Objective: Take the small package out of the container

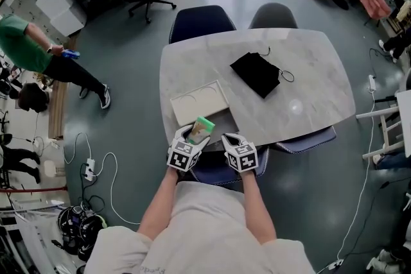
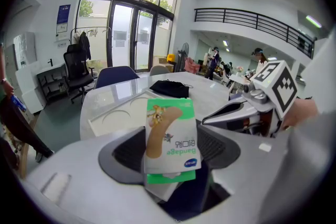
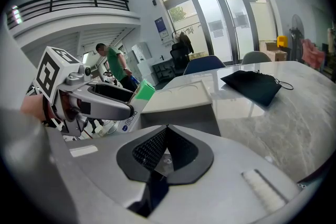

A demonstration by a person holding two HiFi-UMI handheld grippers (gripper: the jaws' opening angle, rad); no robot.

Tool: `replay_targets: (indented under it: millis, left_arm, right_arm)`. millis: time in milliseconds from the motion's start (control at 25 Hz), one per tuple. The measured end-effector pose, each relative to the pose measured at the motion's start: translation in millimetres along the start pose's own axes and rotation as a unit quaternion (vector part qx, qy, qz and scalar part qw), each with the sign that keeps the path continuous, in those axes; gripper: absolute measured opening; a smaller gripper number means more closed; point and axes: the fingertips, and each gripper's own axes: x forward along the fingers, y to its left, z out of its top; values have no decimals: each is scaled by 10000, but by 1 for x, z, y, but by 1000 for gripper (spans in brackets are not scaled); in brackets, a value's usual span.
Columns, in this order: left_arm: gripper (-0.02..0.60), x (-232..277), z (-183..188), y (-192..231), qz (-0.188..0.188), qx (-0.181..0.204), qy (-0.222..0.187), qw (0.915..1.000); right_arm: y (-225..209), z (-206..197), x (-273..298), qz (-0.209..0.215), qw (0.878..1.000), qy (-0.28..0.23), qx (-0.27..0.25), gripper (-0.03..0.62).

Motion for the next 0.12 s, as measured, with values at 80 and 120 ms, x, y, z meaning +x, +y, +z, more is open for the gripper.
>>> replay_targets:
  millis: [80, 120]
  left_arm:
    - [356, 0, 3, 0, 6, 8, -23, 10000]
    - [356, 0, 4, 0, 9, 12, -36, 10000]
  right_arm:
    - [-1, 1, 0, -2, 10000, -13, -10, -2]
    - [-1, 2, 0, -3, 10000, -20, -15, -2]
